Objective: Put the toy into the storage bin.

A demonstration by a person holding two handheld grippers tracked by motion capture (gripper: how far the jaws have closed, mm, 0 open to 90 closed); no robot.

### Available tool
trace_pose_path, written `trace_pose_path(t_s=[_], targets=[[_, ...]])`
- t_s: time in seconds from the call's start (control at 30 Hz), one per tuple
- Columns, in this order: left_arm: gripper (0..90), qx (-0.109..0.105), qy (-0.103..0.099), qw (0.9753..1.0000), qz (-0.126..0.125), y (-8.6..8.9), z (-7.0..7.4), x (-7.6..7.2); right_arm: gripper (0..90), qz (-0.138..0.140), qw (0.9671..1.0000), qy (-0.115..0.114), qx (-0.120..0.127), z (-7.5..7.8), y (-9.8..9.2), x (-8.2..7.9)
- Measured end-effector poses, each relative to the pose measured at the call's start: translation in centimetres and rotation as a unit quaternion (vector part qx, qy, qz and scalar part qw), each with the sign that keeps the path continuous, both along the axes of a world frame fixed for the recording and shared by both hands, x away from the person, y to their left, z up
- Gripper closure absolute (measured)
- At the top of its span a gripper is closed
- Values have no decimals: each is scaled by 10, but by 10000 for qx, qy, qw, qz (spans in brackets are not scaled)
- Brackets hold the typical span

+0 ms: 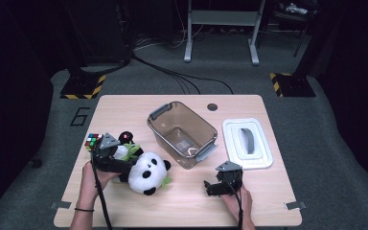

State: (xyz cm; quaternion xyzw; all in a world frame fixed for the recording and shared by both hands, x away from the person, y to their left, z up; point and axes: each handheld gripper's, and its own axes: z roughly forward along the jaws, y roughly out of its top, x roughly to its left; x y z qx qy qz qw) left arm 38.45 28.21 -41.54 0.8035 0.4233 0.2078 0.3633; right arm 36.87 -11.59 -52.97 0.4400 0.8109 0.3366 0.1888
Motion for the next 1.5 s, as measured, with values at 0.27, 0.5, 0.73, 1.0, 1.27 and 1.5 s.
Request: trace_pose_path(t_s=[0.27, 0.5, 0.73, 1.0, 1.27, 1.5], targets=[[427, 252, 49, 9996, -96, -9, -9, 4, 0, 0, 10000, -1, 1, 0, 0, 0], [680, 480, 42, 9988, 19, -15, -22, 0, 0, 2, 10000, -1, 0, 0, 0, 0], [750, 401, -87, 9992, 13, -11, -22, -1, 0, 1, 10000, 1, 1, 0, 0, 0], [761, 258, -157, 9995, -129, -2, -16, -6, 0, 26, 10000, 3, 10, 0, 0, 0], [764, 118, -291, 9991, -274, 4, -7, -11, 0, 38, 10000, 23, 10, 0, 0, 0], [764, -2, -391, 9986, -369, 10, 6, -16, 0, 41, 10000, 22, 10, 0, 0, 0]])
